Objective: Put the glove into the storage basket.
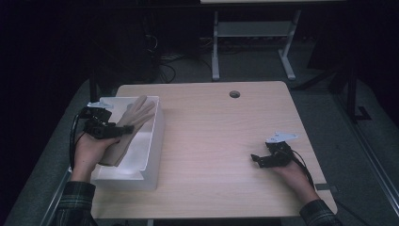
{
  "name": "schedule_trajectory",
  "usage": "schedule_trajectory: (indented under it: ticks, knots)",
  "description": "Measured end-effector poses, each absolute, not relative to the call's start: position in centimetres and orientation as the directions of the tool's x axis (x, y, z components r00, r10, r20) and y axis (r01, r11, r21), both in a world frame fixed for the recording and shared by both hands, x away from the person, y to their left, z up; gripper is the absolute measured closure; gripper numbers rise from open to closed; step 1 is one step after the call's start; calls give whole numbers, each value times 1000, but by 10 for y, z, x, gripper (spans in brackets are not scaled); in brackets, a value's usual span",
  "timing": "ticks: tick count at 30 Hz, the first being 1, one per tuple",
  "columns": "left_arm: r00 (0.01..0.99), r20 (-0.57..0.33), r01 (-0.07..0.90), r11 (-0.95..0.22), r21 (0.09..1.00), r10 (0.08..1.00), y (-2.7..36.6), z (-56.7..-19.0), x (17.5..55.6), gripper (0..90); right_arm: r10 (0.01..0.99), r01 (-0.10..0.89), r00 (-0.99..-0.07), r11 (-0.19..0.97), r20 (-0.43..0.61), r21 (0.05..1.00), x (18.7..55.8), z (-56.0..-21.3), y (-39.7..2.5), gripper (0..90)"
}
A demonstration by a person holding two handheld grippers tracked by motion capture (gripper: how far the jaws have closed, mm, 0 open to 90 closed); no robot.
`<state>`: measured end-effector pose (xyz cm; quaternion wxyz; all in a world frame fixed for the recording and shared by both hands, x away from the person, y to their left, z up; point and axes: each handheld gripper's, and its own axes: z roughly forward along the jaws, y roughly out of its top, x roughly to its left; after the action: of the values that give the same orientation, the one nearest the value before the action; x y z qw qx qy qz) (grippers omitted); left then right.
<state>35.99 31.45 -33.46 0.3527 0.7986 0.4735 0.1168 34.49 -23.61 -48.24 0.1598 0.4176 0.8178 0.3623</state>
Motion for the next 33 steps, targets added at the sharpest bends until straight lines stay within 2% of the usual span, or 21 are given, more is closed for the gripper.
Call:
schedule_trajectory:
  ticks: [18,33]
  knots:
    - [487,-143,721,-304,623,861,314,-395,367,667,799,567,-600,389,41,726,345,-482,-236,151]
    - [483,-140,744,-321,586,864,310,-422,369,656,799,567,-600,389,41,726,345,-482,-236,151]
